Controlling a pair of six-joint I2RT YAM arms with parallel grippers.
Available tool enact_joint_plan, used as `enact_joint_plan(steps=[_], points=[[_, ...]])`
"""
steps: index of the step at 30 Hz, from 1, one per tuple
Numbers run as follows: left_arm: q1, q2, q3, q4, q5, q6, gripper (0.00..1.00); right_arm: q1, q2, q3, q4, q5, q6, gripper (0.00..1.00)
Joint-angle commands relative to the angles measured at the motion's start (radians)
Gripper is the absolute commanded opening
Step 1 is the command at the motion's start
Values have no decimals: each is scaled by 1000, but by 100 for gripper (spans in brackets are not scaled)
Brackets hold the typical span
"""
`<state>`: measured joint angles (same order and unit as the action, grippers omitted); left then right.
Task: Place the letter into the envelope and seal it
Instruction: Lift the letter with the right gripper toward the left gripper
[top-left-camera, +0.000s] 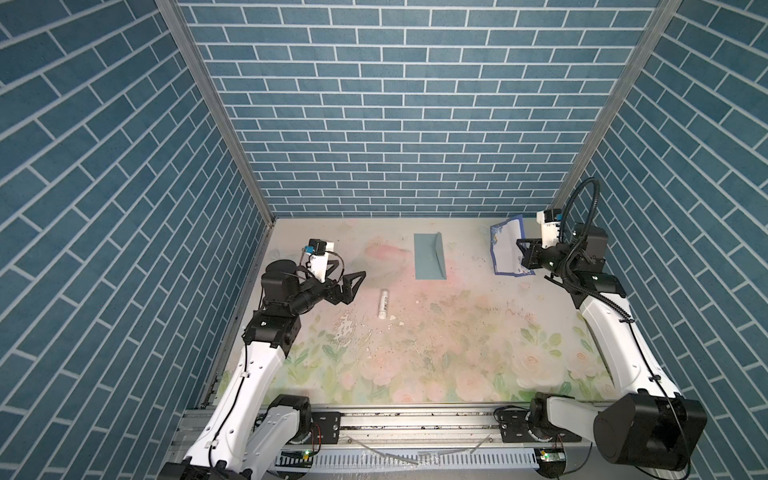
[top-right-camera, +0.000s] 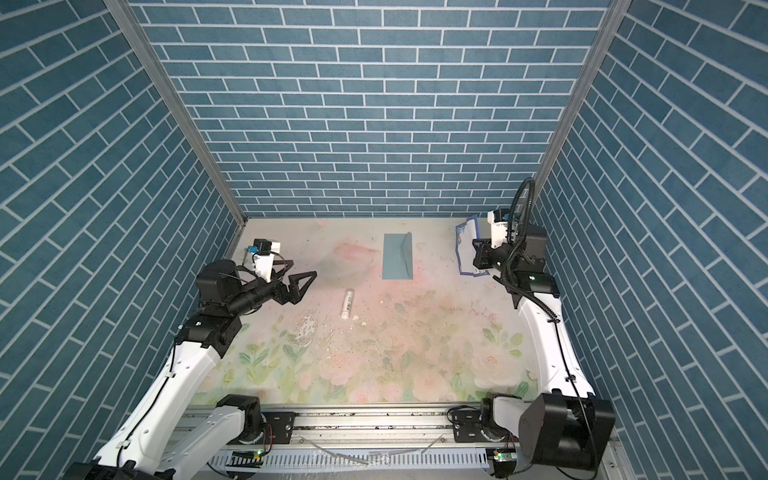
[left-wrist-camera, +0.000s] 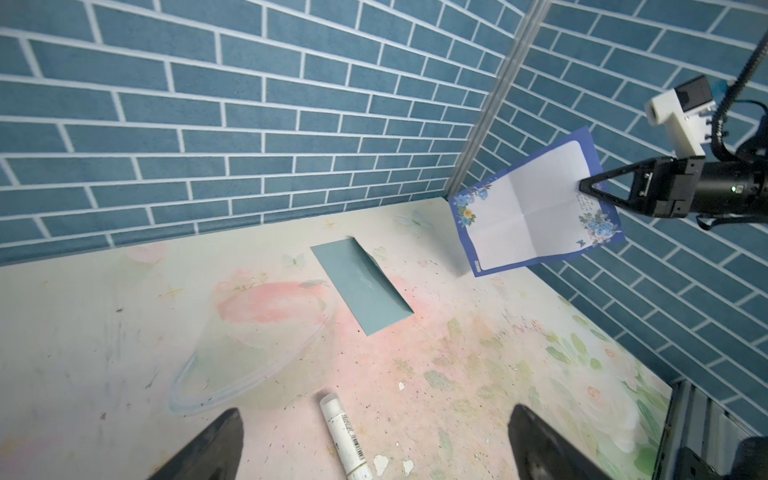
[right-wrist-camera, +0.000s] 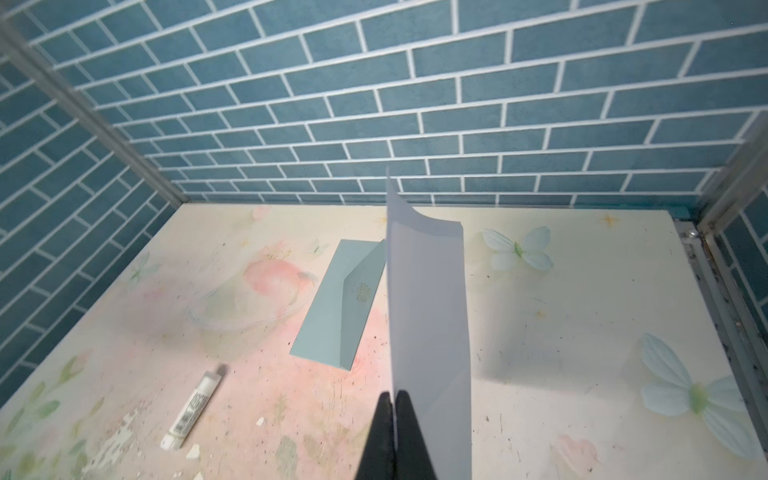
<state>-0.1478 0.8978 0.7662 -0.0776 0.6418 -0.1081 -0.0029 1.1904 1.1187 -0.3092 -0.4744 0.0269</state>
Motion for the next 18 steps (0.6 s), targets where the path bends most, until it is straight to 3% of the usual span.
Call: enact_joint_plan(steps=[1, 8, 18], points=[[-78, 3, 25, -18, -3, 102, 99, 61, -23, 79, -178, -18, -200, 0], [-252, 44, 34, 9, -102, 212, 100, 202, -33, 130, -291, -19, -383, 0], [-291, 144, 2, 247, -88, 193, 99, 397, -10, 166, -391, 96, -648, 0]])
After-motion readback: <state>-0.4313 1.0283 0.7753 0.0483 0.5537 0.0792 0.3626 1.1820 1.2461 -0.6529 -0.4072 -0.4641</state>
